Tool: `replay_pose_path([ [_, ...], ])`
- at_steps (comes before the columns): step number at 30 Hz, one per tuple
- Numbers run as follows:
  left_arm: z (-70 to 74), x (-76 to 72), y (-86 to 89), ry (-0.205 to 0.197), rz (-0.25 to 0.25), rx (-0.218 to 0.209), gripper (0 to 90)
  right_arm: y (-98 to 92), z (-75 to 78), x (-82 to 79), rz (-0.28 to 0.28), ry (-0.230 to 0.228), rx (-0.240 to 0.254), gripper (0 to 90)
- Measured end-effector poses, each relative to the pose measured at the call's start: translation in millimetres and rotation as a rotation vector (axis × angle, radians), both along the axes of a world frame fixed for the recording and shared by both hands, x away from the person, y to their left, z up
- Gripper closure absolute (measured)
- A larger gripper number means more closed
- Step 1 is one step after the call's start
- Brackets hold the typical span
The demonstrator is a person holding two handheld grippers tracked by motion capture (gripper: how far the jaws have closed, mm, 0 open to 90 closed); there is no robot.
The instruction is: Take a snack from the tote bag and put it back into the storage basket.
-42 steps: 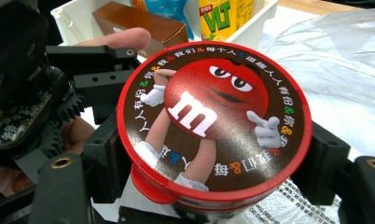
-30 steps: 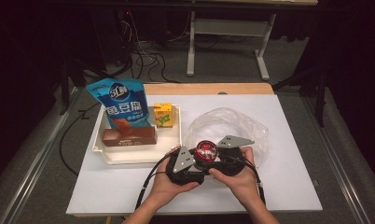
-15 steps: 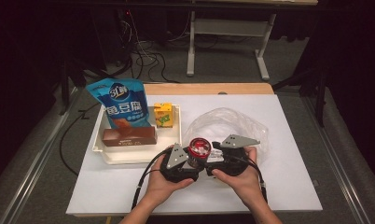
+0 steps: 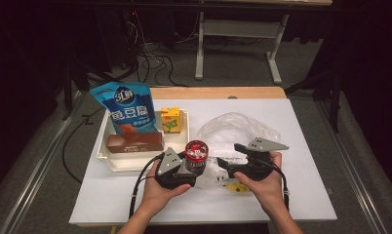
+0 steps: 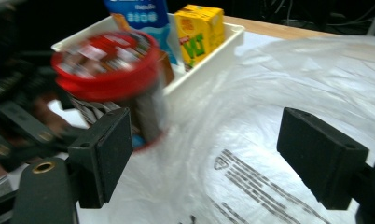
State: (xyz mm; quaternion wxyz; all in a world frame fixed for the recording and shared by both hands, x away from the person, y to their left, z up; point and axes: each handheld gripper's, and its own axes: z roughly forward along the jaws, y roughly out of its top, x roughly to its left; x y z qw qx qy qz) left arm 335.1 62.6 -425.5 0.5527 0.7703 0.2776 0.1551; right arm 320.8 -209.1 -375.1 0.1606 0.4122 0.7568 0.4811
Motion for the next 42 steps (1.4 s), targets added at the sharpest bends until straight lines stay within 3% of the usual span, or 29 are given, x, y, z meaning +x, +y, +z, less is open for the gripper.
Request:
replay_pose_path([
  [13, 7.8, 4.5, 43.3, -0.013, 0.074, -0.029, 26.5, -38.3, -13.6, -1.9, -0.081, 0.006, 0.011, 19.6],
  [31, -13.7, 15.6, 86.2, 0.021, 0.174, -0.055, 26.4, -90.5, -35.4, -20.1, -0.166, 0.024, -0.020, 20.9],
  [37, -24.7, 20.6, 86.4, 0.045, 0.182, -0.027, 26.4, -100.7, -40.4, -25.8, -0.187, 0.032, -0.018, 21.3],
  [42, -36.9, 28.3, 84.6, 0.093, 0.189, 0.011, 26.4, -103.2, -42.4, -26.3, -0.189, 0.041, -0.002, 21.5],
])
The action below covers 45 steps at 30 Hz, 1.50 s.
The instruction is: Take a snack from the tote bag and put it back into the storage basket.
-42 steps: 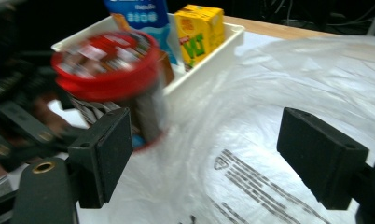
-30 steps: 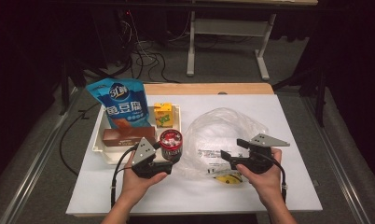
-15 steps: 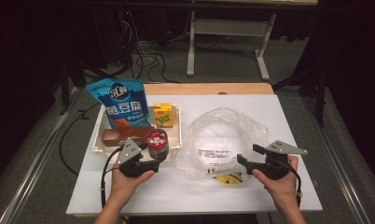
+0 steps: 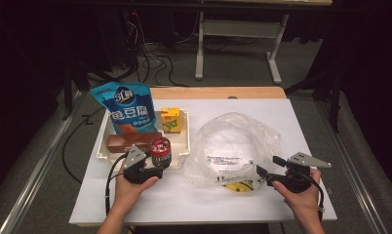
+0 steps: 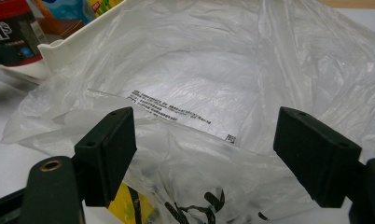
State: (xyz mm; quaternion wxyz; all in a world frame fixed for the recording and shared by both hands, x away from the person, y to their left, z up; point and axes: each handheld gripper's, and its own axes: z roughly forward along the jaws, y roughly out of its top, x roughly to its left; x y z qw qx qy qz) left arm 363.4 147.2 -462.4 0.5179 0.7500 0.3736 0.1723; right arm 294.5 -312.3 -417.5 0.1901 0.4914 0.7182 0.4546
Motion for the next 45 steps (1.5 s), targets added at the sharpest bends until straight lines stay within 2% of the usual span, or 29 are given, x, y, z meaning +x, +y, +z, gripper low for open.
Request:
replay_pose_path([
  [6, -13.7, 7.8, -5.1, 0.053, -0.021, 0.025, 26.4, -0.1, -1.2, 0.5, -0.001, 0.002, 0.001, 21.5],
  [10, -18.9, 13.1, -8.4, 0.084, -0.017, 0.039, 26.4, -0.9, -1.3, 0.4, -0.006, 0.001, 0.001, 21.7],
  [19, -20.5, 24.5, -8.1, 0.156, -0.023, 0.018, 26.4, -0.1, -2.3, 1.1, -0.007, 0.005, 0.001, 21.9],
  [24, -18.7, 25.4, -14.9, 0.153, -0.013, 0.051, 26.3, 0.5, -2.7, 1.4, -0.014, 0.003, -0.001, 22.2],
  [29, -21.7, 25.5, -13.4, 0.211, 0.004, -0.010, 26.0, 3.5, -3.6, 0.9, -0.010, 0.007, -0.006, 22.3],
  [31, -21.1, 25.2, -11.5, 0.215, 0.025, 0.000, 25.9, 3.6, -3.6, 0.9, -0.008, 0.006, -0.007, 22.3],
  [35, -19.2, 23.4, -9.4, 0.216, 0.038, 0.013, 25.8, 1.6, -3.7, 1.2, -0.010, 0.004, -0.005, 22.5],
  [38, -17.4, 23.1, -7.0, 0.248, 0.044, 0.009, 25.7, 0.5, -3.5, 1.1, -0.015, 0.002, 0.000, 22.6],
  [43, -15.3, 21.0, -5.4, 0.265, 0.048, 0.028, 24.1, -0.3, -3.2, 0.9, -0.016, 0.004, 0.002, 22.8],
  [45, -14.0, 20.6, -4.4, 0.278, 0.058, 0.050, 20.6, -0.5, -3.3, 1.0, -0.016, 0.004, 0.002, 22.9],
])
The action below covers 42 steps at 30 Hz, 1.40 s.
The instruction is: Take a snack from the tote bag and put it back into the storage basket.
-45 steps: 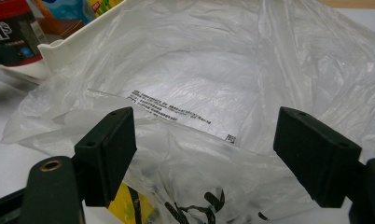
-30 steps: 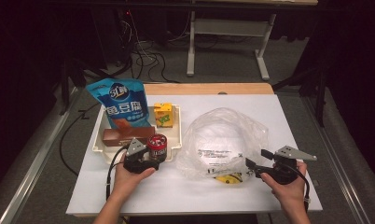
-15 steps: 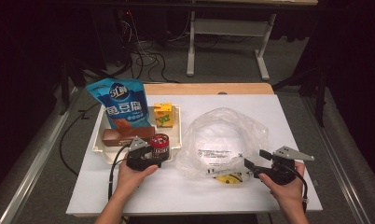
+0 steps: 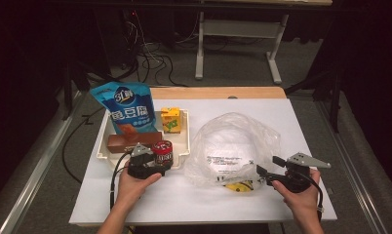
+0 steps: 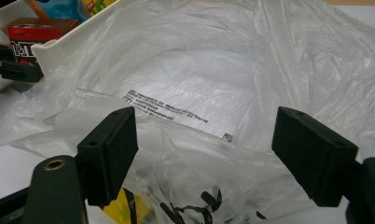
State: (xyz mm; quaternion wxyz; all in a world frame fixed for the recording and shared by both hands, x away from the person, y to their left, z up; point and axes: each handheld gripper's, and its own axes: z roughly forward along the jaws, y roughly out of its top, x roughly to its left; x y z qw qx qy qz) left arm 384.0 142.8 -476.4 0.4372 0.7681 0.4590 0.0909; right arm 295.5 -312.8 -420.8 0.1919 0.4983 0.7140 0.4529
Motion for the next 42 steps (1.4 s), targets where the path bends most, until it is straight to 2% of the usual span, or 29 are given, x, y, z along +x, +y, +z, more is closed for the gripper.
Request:
replay_pose_path([
  [8, 11.3, -7.8, 13.5, 0.007, 0.017, -0.026, 20.2, -2.4, 0.4, -0.4, -0.003, -0.003, 0.004, 22.7],
  [11, 24.0, -18.6, 30.8, 0.004, 0.026, -0.072, 29.0, -4.0, 0.1, 0.0, -0.006, -0.003, 0.009, 22.7],
  [13, 27.0, -24.0, 39.1, -0.004, -0.004, -0.093, 50.5, -4.2, -0.1, 0.1, -0.006, 0.001, 0.007, 22.6],
  [14, 28.0, -25.4, 41.4, -0.002, 0.005, -0.086, 59.6, -4.1, -0.2, 0.2, -0.005, 0.000, 0.006, 22.7],
  [15, 28.3, -26.3, 42.6, -0.001, 0.005, -0.089, 73.8, -3.8, -0.2, 0.2, -0.004, -0.001, 0.007, 22.7],
  [16, 28.1, -26.7, 41.5, -0.002, -0.001, -0.096, 79.3, -3.3, -0.2, 0.2, -0.003, -0.001, 0.006, 22.7],
  [18, 27.0, -25.5, 36.6, 0.011, 0.008, -0.073, 85.4, -1.9, -0.2, 0.3, -0.002, -0.001, 0.006, 22.7],
  [20, 23.8, -23.6, 31.4, 0.022, 0.020, -0.074, 86.3, -1.0, 0.1, -0.1, 0.002, -0.001, 0.002, 22.7],
  [22, 20.1, -21.1, 27.4, 0.033, 0.054, -0.044, 87.6, -0.7, 0.2, -0.2, 0.003, -0.004, -0.001, 22.7],
  [26, 16.2, -17.3, 26.0, 0.053, 0.087, -0.047, 89.5, -1.2, -0.5, 0.4, 0.002, -0.001, 0.002, 22.8],
  [31, 12.0, -12.9, 22.0, 0.071, 0.092, -0.049, 89.0, -0.6, -1.0, 0.7, 0.002, 0.000, 0.000, 22.9],
  [36, 4.6, -5.1, 9.4, 0.102, 0.081, -0.049, 87.0, -0.5, -1.4, 0.8, 0.002, 0.001, 0.000, 23.1],
  [42, -2.0, 5.1, -3.6, 0.116, 0.090, -0.040, 87.0, 0.1, -2.3, 1.1, 0.003, 0.003, -0.004, 23.3],
])
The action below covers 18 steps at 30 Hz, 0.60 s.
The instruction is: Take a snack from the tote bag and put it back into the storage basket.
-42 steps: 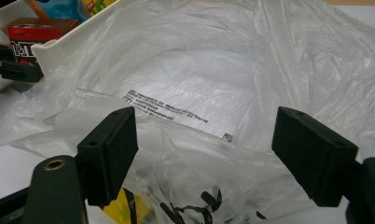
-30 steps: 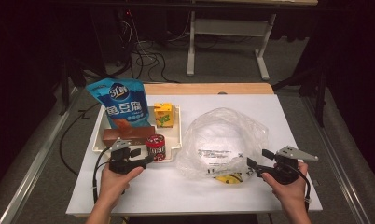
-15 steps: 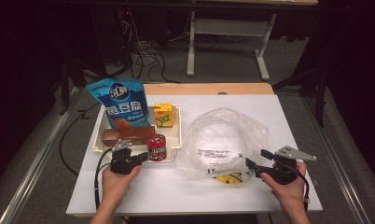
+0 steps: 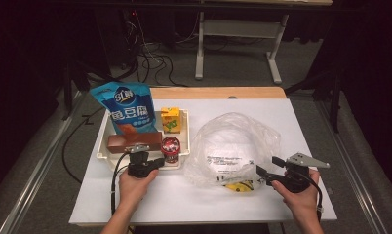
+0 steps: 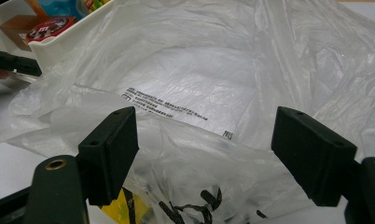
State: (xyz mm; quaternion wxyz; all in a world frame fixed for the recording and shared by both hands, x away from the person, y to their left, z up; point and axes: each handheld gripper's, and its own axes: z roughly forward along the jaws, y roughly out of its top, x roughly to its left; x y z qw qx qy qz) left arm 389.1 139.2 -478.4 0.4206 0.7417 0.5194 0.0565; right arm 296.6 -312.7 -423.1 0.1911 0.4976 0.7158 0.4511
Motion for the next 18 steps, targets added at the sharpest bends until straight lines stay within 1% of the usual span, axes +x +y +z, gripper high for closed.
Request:
replay_pose_path([
  [1, -0.5, 1.8, -1.1, 0.001, 0.006, 0.007, 86.9, 0.2, -0.2, 0.0, -0.001, 0.002, 0.000, 23.5],
  [2, -0.5, 3.4, -1.4, -0.004, 0.013, 0.001, 86.6, 0.4, -0.5, 0.2, -0.001, 0.002, 0.000, 23.6],
  [3, 0.0, 3.9, -1.6, -0.012, 0.020, 0.000, 88.0, 0.9, -0.9, 0.4, -0.001, 0.005, 0.000, 23.7],
  [4, 0.9, 5.0, -1.8, -0.023, 0.029, 0.003, 87.4, 1.2, -1.3, 0.5, 0.000, 0.006, 0.000, 23.7],
  [6, 1.5, 4.6, -1.7, -0.030, 0.038, 0.002, 87.2, 1.8, -1.7, 0.7, 0.000, 0.008, -0.001, 23.8],
  [7, 2.6, 1.0, -1.3, -0.053, 0.046, -0.002, 88.2, 2.4, -1.9, 0.7, 0.000, 0.009, -0.002, 23.8],
  [9, 4.4, -5.9, -0.8, -0.077, 0.032, -0.010, 90.0, 2.2, -1.5, 0.4, -0.001, 0.006, -0.001, 23.8],
  [10, 5.3, -11.7, -1.8, -0.098, 0.025, -0.003, 90.0, 1.8, -1.0, 0.0, 0.000, 0.004, 0.002, 23.8],
  [13, 9.9, -21.2, -5.0, -0.141, -0.012, -0.016, 90.0, 0.5, 0.1, -0.5, -0.004, -0.008, 0.003, 23.8],
  [15, 14.8, -22.0, -9.3, -0.156, -0.027, -0.025, 90.0, 0.2, 0.5, -0.9, -0.005, -0.010, 0.003, 24.0],
  [16, 17.1, -20.6, -12.4, -0.163, -0.027, -0.020, 90.0, 0.5, 0.6, -1.0, -0.004, -0.013, 0.004, 24.1],
  [17, 17.8, -19.3, -14.0, -0.162, -0.024, -0.020, 90.0, 0.7, 0.7, -1.3, -0.003, -0.014, 0.002, 24.1],
  [18, 18.2, -17.0, -15.9, -0.152, -0.023, -0.016, 90.0, 1.1, 0.8, -1.6, -0.003, -0.013, 0.003, 24.1],
])
